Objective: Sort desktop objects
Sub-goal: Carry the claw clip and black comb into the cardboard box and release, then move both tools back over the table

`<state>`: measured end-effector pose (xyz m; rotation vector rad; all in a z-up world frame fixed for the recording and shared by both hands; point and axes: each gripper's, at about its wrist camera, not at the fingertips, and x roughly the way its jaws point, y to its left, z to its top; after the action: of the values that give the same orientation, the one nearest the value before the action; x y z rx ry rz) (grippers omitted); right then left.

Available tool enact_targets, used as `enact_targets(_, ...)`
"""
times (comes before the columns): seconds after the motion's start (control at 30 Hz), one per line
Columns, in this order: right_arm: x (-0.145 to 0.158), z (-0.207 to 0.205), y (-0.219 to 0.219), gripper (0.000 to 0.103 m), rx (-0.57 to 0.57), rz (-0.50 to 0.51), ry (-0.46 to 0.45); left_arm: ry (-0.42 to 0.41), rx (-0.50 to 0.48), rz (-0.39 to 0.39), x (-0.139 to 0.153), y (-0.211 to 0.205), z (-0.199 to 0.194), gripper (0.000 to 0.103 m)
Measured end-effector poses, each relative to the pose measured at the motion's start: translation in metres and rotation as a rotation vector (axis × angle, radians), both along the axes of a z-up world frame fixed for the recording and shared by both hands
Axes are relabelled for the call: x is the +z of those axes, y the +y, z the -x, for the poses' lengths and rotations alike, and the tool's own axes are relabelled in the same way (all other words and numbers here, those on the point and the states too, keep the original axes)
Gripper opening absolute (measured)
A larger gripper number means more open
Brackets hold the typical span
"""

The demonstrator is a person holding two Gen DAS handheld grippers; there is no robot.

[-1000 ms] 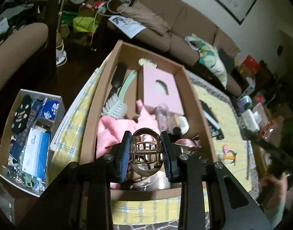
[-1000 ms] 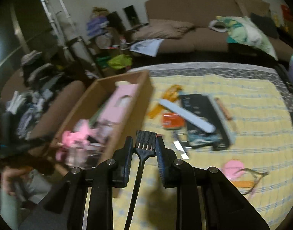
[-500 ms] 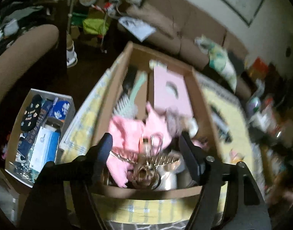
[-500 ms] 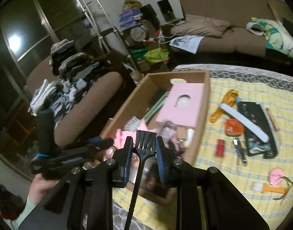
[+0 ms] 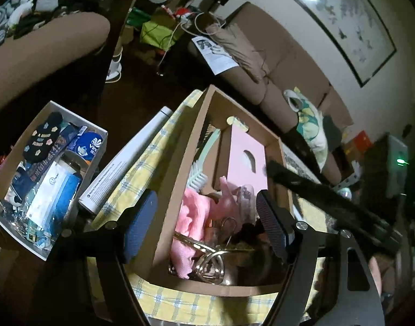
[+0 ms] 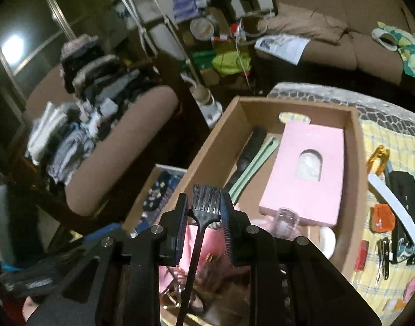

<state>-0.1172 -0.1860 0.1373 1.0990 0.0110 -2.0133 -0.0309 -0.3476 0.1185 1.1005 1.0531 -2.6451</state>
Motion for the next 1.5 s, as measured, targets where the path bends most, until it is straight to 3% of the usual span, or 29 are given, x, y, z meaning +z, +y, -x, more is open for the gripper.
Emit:
enact_targets(0.2, -0.023, -0.003, 0.002, 0.024, -0.016, -0.152, 0.015, -0.022, -0.043, 0.017, -0.002, 0.008, 0.006, 0.073)
enact_targets(0.33, -0.034, -0.008, 0.022, 0.024, -0.055, -0.146, -0.006, -0.038, -0.094, 0.033, -0.002, 0.023, 0.011, 0.073)
enact_targets(0.53, -0.051, -0.01, 0.032, 0.027, -0.087, -0.167, -0.033, -0.087, -0.147, 0.121, -0.004, 0.05, 0.02, 0.073)
enact_targets(0.67, -0.038, -0.011, 0.043, 0.048, -0.119, -0.12, -0.028, -0.105, -0.156, 0.123, -0.008, 0.055, 0.022, 0.073)
enact_targets(1.0, 0.001, -0.021, 0.101, 0.065, -0.175, -0.047, 0.008, -0.101, -0.129, 0.151, -0.005, 0.053, 0.02, 0.093)
enact_targets(1.13, 0.0, -0.03, 0.128, 0.077, -0.203, -0.067, 0.016, -0.115, -0.154, 0.238, -0.004, 0.07, 0.023, 0.099)
enact_targets(1.27, -0.01, -0.034, 0.153, 0.087, -0.235, -0.102, 0.01, -0.123, -0.185, 0.267, -0.004, 0.086, 0.026, 0.101)
enact_targets(1.5, -0.022, -0.039, 0.191, 0.091, -0.283, -0.108, -0.018, -0.132, -0.232, 0.321, -0.003, 0.111, 0.027, 0.102)
